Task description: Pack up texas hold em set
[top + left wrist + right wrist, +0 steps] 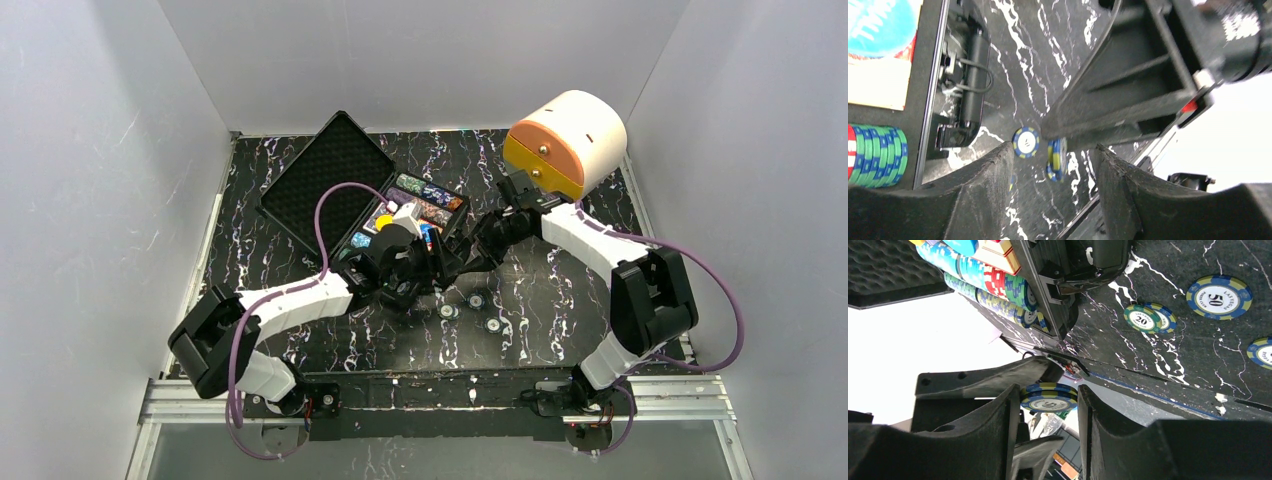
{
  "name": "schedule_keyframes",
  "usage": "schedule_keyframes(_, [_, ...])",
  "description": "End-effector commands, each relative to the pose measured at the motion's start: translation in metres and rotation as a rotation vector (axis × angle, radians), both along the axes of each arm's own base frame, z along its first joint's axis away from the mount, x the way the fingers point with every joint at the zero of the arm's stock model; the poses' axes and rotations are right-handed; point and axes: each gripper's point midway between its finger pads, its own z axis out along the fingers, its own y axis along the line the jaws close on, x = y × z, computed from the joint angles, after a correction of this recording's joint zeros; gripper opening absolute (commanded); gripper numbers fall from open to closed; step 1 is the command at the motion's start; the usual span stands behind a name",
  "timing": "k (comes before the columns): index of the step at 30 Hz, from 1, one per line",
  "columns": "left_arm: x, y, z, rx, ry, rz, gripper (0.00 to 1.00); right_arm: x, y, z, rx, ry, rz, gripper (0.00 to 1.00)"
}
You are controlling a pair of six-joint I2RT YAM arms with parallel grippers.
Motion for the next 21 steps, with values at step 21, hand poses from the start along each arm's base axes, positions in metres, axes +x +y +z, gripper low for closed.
schedule_keyframes(21, [0.030,-0.007,0.031,-0.093,0.026,0.125,0.29,0.000,-0.001,0.027,0.078,-0.026,-0.043,0.31])
